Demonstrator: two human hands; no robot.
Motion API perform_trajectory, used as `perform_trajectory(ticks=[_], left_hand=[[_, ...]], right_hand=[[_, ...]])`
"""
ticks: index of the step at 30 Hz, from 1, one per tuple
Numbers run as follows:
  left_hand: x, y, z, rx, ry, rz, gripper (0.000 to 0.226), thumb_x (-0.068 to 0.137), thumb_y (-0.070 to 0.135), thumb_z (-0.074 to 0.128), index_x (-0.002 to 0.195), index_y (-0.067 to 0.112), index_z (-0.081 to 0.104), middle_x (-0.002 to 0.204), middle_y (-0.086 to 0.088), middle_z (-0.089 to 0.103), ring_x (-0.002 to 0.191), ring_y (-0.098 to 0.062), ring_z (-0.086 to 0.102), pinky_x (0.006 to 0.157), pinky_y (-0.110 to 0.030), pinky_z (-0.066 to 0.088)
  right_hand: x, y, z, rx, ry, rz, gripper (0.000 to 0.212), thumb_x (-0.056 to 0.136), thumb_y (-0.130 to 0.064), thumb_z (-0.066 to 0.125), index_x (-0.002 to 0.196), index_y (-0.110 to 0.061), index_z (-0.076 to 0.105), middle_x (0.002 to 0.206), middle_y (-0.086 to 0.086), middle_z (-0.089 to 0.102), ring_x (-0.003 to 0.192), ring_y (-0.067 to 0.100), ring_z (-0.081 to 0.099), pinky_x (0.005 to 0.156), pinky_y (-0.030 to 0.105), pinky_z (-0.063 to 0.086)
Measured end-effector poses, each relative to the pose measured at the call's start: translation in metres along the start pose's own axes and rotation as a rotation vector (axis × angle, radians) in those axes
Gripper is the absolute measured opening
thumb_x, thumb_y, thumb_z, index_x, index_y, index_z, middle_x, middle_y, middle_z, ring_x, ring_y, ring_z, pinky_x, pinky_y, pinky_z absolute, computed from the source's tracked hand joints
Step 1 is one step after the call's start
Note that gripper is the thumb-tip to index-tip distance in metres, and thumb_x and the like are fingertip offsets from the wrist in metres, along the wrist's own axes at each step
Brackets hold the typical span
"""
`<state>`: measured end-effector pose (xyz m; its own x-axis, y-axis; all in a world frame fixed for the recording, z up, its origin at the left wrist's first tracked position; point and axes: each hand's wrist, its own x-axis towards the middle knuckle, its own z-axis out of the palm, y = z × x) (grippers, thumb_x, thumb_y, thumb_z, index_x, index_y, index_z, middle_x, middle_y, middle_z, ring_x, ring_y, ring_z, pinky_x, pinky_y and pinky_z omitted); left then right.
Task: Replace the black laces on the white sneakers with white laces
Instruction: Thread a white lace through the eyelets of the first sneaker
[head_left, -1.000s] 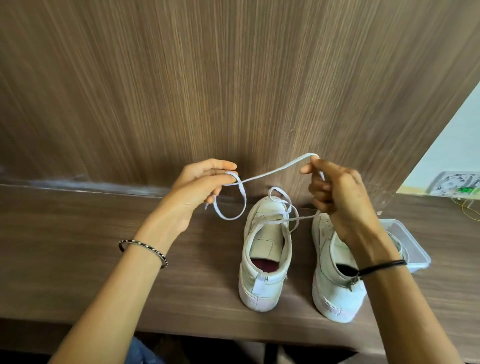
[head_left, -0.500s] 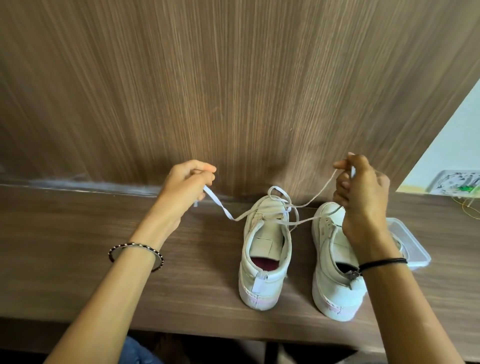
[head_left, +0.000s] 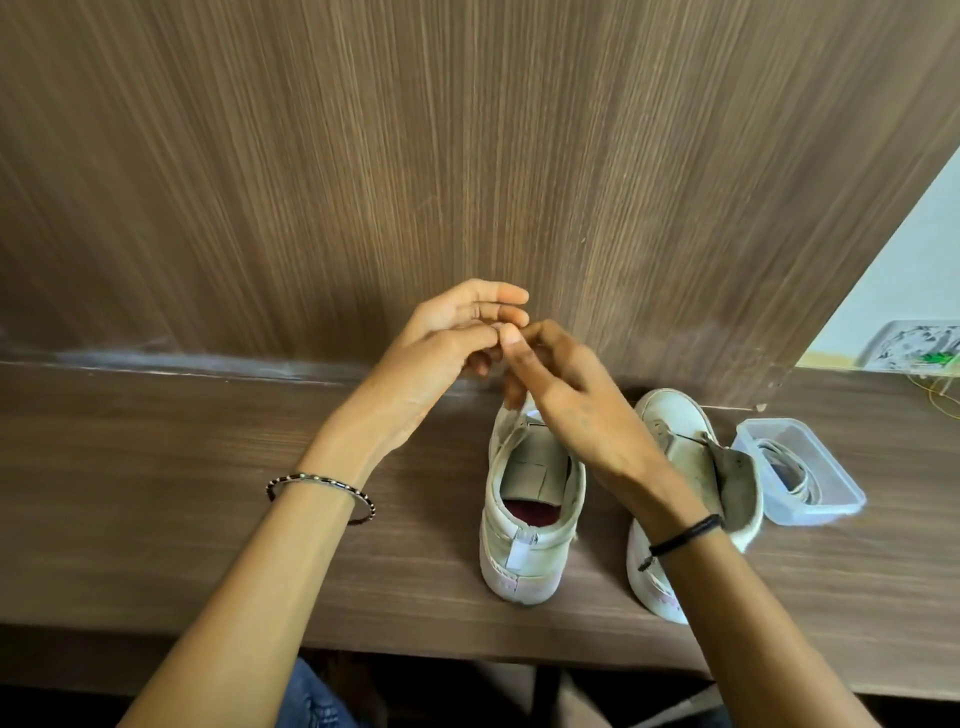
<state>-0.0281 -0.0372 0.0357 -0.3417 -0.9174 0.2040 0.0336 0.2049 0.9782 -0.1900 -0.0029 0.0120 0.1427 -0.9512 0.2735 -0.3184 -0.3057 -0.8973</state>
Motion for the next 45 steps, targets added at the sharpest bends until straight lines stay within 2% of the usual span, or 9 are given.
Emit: perform_trajectory(ticks=[8, 12, 16, 19, 27, 32, 35, 39, 45], left_hand=[[-0.007, -0.010, -0.017, 0.331, -0.003, -0.063, 0.015, 0.099, 0.019, 0.065, 0.104, 0.017, 0.079, 0.085, 0.001, 0.071, 0.070, -0.001, 0.054, 0.063, -0.017, 0.045], [-0.005, -0.013, -0.021, 0.307, 0.077, -0.086, 0.012, 0.095, 0.018, 0.070, 0.098, 0.012, 0.080, 0.087, -0.008, 0.076, 0.069, -0.005, 0.062, 0.057, -0.019, 0.047], [-0.001, -0.019, -0.007, 0.376, 0.108, -0.098, 0.017, 0.089, 0.030, 0.078, 0.089, 0.013, 0.079, 0.077, -0.003, 0.076, 0.064, -0.009, 0.066, 0.052, -0.017, 0.044], [0.001, -0.022, 0.007, 0.394, 0.097, -0.048, 0.016, 0.086, 0.029, 0.080, 0.085, 0.013, 0.077, 0.073, -0.001, 0.075, 0.060, -0.007, 0.066, 0.050, -0.010, 0.041], [0.003, -0.032, 0.013, 0.462, 0.099, -0.033, 0.017, 0.090, 0.033, 0.076, 0.084, 0.017, 0.078, 0.072, 0.001, 0.075, 0.063, -0.007, 0.068, 0.050, -0.016, 0.045], [0.006, -0.034, 0.015, 0.441, 0.089, -0.146, 0.036, 0.096, 0.050, 0.063, 0.086, 0.018, 0.077, 0.077, 0.002, 0.076, 0.069, -0.008, 0.070, 0.059, -0.028, 0.053], [0.002, -0.037, 0.017, 0.595, -0.075, -0.302, 0.042, 0.076, 0.063, 0.067, 0.094, 0.027, 0.077, 0.090, 0.004, 0.076, 0.093, -0.013, 0.071, 0.086, -0.039, 0.059], [-0.003, -0.037, 0.028, 0.789, -0.266, -0.415, 0.040, 0.069, 0.044, 0.067, 0.093, 0.013, 0.067, 0.082, -0.003, 0.067, 0.081, -0.024, 0.063, 0.069, -0.036, 0.050], [-0.007, -0.039, 0.051, 1.137, -0.079, -0.343, 0.015, 0.087, 0.018, 0.062, 0.101, 0.012, 0.062, 0.097, -0.003, 0.052, 0.095, -0.029, 0.060, 0.067, -0.034, 0.043]], right_hand=[[0.003, 0.020, -0.055, -0.065, 0.407, 0.009, 0.041, 0.102, -0.056, 0.051, 0.084, -0.022, 0.063, 0.065, -0.010, 0.056, 0.063, 0.012, 0.048, 0.060, 0.039, 0.042], [-0.002, 0.026, -0.066, -0.204, 0.264, 0.084, 0.037, 0.104, -0.047, 0.055, 0.084, -0.017, 0.067, 0.071, -0.004, 0.069, 0.064, 0.016, 0.063, 0.069, 0.043, 0.054], [-0.003, 0.020, -0.055, -0.368, 0.142, 0.050, 0.019, 0.103, -0.038, 0.060, 0.110, -0.024, 0.069, 0.104, -0.010, 0.074, 0.095, -0.004, 0.066, 0.077, 0.007, 0.045], [-0.002, 0.009, -0.042, -0.276, -0.019, -0.041, 0.029, 0.105, -0.032, 0.057, 0.132, -0.027, 0.065, 0.124, -0.018, 0.070, 0.118, -0.008, 0.060, 0.099, 0.011, 0.044], [0.001, 0.016, -0.044, -0.476, -0.079, -0.091, 0.016, 0.100, -0.023, 0.067, 0.110, -0.020, 0.079, 0.080, -0.012, 0.074, 0.076, 0.000, 0.069, 0.074, 0.010, 0.049], [0.004, 0.033, -0.051, -0.668, 0.300, -0.068, 0.012, 0.100, -0.010, 0.064, 0.098, -0.008, 0.075, 0.073, -0.003, 0.066, 0.067, 0.015, 0.060, 0.068, 0.026, 0.046], [0.005, 0.031, -0.058, -0.635, 0.434, -0.054, 0.012, 0.100, -0.021, 0.065, 0.098, -0.013, 0.073, 0.075, -0.006, 0.064, 0.069, 0.015, 0.060, 0.067, 0.027, 0.045], [-0.001, 0.021, -0.057, -0.521, 0.152, 0.050, 0.011, 0.094, -0.035, 0.073, 0.089, -0.025, 0.076, 0.079, -0.013, 0.073, 0.078, 0.005, 0.068, 0.068, 0.020, 0.051], [-0.005, 0.018, -0.043, -0.512, -0.212, 0.170, 0.004, 0.085, -0.026, 0.083, 0.083, -0.022, 0.084, 0.067, -0.011, 0.071, 0.068, -0.001, 0.065, 0.059, 0.008, 0.045]])
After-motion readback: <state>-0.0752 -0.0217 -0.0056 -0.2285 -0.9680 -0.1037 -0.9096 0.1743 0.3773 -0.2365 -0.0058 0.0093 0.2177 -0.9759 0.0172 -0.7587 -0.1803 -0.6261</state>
